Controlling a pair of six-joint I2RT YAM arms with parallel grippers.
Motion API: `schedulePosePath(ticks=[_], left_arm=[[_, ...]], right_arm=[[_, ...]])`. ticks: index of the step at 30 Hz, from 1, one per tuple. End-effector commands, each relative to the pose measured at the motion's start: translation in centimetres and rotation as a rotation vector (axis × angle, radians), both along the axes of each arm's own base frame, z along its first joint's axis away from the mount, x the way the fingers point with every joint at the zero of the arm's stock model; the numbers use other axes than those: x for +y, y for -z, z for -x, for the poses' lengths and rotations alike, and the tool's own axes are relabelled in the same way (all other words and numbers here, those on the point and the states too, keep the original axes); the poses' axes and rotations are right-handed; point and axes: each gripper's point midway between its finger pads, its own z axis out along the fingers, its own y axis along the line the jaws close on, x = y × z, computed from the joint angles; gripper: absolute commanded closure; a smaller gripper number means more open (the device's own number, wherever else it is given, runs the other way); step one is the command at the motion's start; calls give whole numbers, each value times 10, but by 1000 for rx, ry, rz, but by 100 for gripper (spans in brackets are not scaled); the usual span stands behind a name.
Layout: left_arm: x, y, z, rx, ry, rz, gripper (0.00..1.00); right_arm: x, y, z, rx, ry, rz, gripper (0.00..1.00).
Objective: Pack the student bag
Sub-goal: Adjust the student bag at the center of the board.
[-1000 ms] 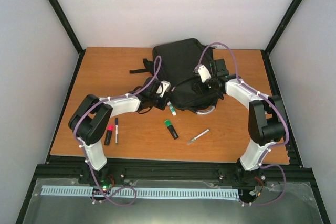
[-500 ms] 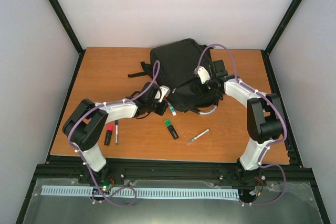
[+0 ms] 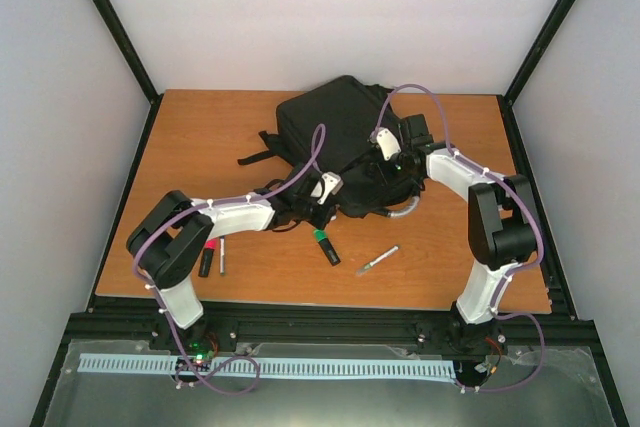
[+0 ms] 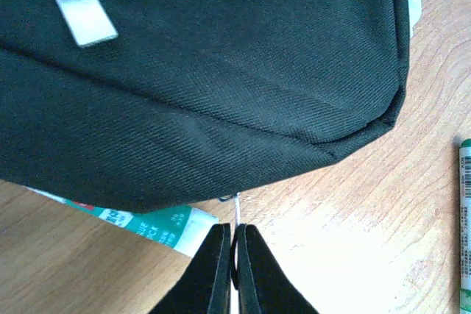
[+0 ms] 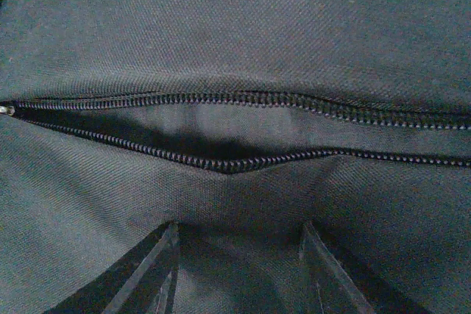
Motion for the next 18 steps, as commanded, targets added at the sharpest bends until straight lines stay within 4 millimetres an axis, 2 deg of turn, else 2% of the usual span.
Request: schedulePosePath(ticks=[1, 10, 18], left_arm=[[-30, -7, 11, 26, 73, 52, 99], [-55, -5, 18, 43, 125, 75, 99], [-80, -3, 33, 43, 192, 74, 99]], right_arm=[[6, 21, 11, 84, -25, -6, 55], [8, 24, 12, 100, -30, -14, 56], [9, 26, 13, 112, -31, -18, 56]])
